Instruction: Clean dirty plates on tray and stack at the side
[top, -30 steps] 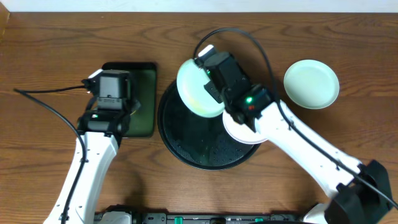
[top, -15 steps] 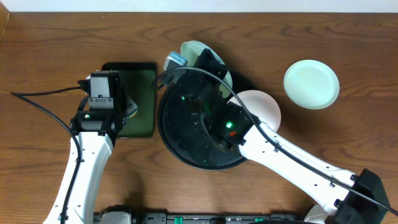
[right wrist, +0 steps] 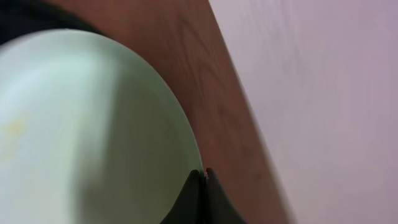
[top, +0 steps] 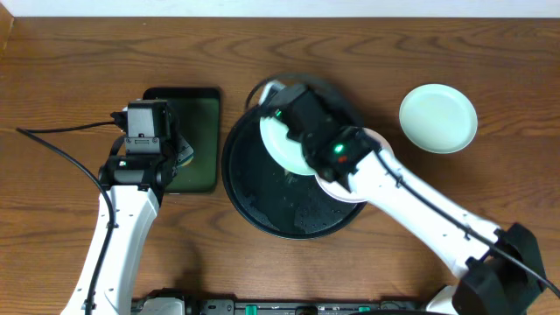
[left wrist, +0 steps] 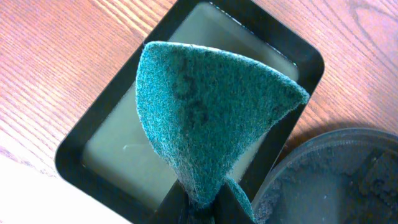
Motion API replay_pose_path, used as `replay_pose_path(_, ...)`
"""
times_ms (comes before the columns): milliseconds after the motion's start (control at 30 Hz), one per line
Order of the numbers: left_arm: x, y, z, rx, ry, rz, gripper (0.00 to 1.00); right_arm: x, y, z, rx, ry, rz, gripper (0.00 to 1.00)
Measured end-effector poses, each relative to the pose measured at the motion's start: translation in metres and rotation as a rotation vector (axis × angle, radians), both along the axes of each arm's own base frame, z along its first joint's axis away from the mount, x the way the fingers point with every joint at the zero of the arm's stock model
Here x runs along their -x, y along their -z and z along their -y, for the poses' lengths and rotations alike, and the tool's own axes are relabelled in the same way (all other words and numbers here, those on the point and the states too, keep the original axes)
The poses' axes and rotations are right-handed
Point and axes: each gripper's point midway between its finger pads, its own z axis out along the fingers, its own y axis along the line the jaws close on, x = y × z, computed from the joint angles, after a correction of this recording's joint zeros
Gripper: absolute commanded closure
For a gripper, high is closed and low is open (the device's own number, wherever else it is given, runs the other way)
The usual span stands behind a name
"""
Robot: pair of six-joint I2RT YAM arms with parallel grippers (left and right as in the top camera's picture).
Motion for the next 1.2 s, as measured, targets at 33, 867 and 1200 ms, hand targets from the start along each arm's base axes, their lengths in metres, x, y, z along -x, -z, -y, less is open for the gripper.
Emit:
replay_pose_path(33,0.000,0.000,0.000,-0.001,0.002,-0.002,0.93,-0.007,0.001,0.009,-0.039,0.043,-0.002,0.99)
replay_pose_path(867,0.002,0.001,0.000,-0.002,0.003,-0.011,0.92,-0.037,0.044,0.336,-1.003,0.836,-0.331,0.73)
replay_pose_path(1200,0.002,0.001,0.000,-0.002,0.003,-0.010,0.92,-0.057,0.032,0.279,-1.058,0.678,-0.361,0.36)
